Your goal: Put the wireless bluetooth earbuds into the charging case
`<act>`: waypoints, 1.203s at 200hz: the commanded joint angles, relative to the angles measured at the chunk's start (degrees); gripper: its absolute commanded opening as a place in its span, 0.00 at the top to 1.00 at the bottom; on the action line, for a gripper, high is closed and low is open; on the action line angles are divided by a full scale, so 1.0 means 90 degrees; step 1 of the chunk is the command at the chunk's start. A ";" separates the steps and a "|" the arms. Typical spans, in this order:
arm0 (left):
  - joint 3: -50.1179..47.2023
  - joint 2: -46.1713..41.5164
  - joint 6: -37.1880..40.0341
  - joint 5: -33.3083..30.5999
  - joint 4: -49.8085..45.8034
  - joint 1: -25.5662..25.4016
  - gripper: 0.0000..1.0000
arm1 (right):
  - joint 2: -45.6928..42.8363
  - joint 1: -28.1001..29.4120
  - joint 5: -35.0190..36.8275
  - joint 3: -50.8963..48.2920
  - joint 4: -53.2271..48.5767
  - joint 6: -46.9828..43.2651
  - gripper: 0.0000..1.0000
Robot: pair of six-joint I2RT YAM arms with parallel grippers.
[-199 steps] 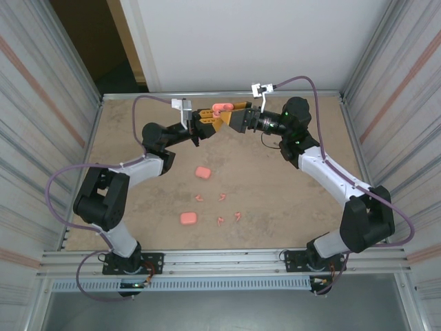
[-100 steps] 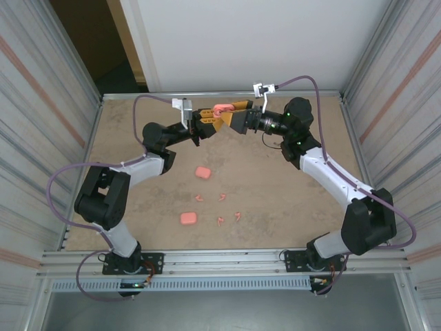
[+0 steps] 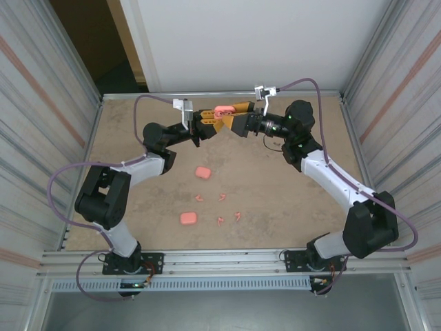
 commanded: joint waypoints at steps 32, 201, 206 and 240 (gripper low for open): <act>0.0153 0.0140 -0.0045 -0.0200 -0.0090 0.0021 1.00 | -0.0479 0.0053 -0.0277 -0.0142 0.0267 -0.0332 0.01; 0.0151 0.0141 -0.0055 -0.0249 -0.0161 0.0036 1.00 | -0.0915 -0.0007 0.0458 -0.0328 -0.0763 -0.1306 0.01; 0.0144 0.0138 -0.0048 -0.0250 -0.0182 0.0044 1.00 | -0.0948 -0.0030 0.0592 -0.0332 -0.0871 -0.1297 0.01; 0.0064 0.0102 0.0080 -0.0362 -0.0515 0.0150 1.00 | -0.1281 -0.0327 0.1535 -0.0601 -0.1536 -0.1280 0.01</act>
